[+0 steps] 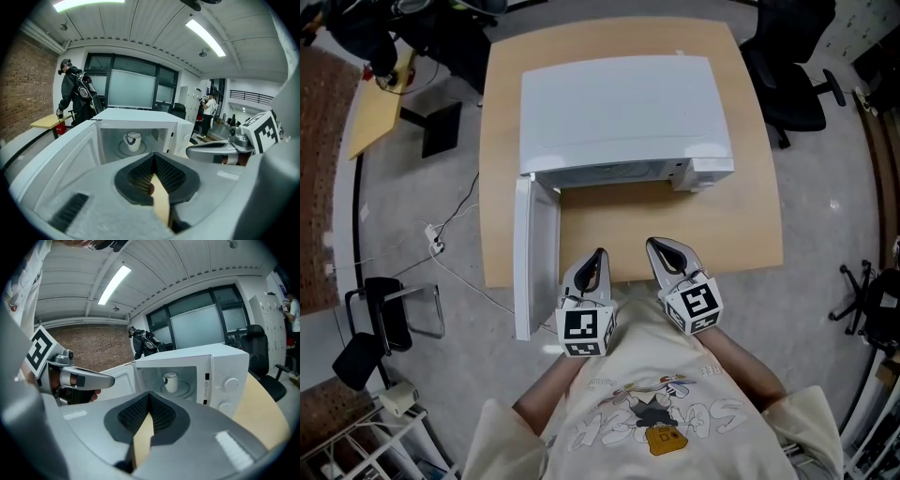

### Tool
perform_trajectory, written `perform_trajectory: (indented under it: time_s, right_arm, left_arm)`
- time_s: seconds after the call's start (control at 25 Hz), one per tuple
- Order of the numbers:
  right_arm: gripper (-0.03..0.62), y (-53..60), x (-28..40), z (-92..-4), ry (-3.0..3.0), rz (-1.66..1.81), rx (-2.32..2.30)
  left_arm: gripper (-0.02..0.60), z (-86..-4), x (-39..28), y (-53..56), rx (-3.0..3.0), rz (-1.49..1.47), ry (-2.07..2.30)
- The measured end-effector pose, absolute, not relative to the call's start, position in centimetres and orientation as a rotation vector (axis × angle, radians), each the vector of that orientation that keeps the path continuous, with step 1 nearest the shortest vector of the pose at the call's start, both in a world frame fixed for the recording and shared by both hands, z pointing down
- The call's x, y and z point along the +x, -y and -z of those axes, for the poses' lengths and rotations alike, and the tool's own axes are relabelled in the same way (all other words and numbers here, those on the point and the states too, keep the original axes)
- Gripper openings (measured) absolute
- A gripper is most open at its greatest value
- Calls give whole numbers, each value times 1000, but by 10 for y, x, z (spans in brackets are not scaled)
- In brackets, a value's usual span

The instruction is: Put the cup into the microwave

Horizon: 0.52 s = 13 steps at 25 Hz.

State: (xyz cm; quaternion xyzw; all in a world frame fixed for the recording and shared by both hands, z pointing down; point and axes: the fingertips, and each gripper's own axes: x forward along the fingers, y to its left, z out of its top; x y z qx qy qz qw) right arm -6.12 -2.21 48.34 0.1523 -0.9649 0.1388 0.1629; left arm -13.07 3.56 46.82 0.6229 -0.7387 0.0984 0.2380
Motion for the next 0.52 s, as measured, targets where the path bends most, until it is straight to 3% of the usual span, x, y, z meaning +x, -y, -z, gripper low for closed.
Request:
perform_trajectory:
  time_s: [0.52]
  right_arm:
    - [5, 33, -48, -483, 2739, -385, 502]
  left_arm:
    - [5, -470, -127, -23, 1731, -261, 1994]
